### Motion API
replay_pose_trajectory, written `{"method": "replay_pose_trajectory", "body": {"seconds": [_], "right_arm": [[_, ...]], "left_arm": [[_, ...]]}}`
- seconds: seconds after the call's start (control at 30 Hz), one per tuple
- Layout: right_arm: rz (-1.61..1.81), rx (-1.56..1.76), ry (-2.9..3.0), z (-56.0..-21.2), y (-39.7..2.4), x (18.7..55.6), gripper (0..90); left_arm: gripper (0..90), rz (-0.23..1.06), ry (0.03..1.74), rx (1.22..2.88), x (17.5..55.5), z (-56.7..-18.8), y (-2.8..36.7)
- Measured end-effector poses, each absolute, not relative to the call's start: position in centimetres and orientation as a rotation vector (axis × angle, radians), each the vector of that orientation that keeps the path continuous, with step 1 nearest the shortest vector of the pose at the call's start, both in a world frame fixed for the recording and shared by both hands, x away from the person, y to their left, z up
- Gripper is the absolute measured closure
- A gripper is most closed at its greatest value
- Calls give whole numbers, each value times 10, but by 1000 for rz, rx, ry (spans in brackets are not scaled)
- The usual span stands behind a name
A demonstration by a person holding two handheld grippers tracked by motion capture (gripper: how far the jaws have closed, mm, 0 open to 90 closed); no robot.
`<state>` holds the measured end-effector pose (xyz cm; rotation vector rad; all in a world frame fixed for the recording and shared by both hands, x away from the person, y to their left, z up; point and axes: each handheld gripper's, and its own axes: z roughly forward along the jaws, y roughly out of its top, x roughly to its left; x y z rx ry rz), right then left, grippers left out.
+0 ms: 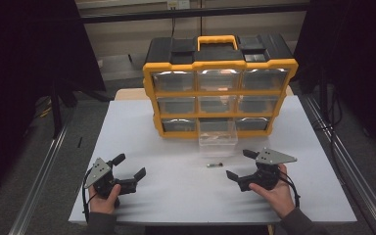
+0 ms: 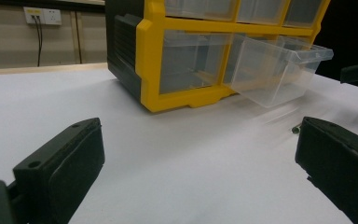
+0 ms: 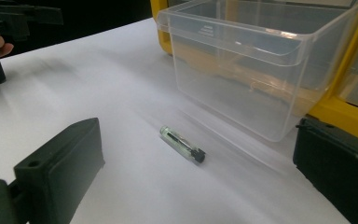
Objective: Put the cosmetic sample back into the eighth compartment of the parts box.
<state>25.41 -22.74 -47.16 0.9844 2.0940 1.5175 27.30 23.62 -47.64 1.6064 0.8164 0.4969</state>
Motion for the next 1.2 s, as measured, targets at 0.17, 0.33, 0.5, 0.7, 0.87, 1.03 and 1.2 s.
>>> {"method": "replay_pose_trajectory", "body": {"seconds": [0.17,0.33,0.5,0.7,0.87,1.03,1.2], "right_arm": [[1502,992,2130,-471,-224,258,45],[1490,995,2166,-471,-221,261,95],[1476,997,2198,-468,-217,266,149],[1448,996,2265,-470,-210,273,225],[1439,977,2289,-468,-206,279,261],[1432,952,2315,-469,-200,284,269],[1405,954,2333,-473,-197,289,286]], "left_arm": [[15,491,812,1609,273,-477,236],[15,490,811,1609,273,-477,236],[16,491,814,1609,273,-477,236],[16,492,811,1610,273,-477,236],[16,492,812,1609,274,-477,236],[16,497,818,1606,273,-476,236],[16,499,815,1606,273,-476,237]]}}
